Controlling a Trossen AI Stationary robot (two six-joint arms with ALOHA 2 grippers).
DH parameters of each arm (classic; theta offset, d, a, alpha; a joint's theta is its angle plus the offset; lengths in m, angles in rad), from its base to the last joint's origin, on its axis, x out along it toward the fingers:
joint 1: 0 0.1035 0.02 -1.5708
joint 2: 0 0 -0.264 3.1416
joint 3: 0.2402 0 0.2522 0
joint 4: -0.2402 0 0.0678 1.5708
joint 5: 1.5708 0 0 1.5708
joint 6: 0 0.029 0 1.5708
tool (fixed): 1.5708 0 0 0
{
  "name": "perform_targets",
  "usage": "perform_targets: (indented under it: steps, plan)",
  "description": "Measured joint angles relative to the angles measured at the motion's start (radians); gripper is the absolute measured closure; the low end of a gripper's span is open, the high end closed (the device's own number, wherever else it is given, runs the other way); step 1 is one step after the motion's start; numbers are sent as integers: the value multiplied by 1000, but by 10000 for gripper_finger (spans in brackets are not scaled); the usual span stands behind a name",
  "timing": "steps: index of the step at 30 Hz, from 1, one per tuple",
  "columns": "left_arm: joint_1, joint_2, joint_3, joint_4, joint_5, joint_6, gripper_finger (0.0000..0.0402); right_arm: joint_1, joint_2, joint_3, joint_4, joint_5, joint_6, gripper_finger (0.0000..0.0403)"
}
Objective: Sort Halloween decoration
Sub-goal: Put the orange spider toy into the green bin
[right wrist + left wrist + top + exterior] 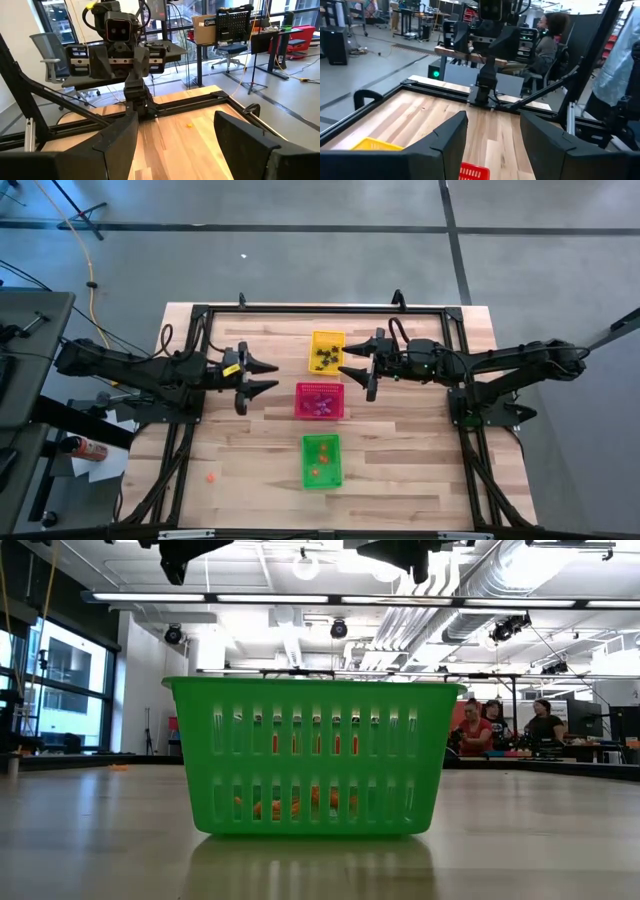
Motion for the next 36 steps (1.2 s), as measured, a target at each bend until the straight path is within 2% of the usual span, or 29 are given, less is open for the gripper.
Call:
perform_targets:
  steps: [24,28,31,33,36]
  plan:
    - [0,1,0,-2,1,0,227,0,0,0,-2,0,34,146]
    - [0,1,1,-11,-52,-43,227,0,0,0,-2,0,34,146]
    - [10,4,28,-126,-145,-233,227,0,0,0,-2,0,33,146]
    - [38,26,79,-282,-200,-339,228,0,0,0,-3,0,24,146]
    - [111,77,171,-547,-218,-416,234,0,0,0,-5,0,-13,146]
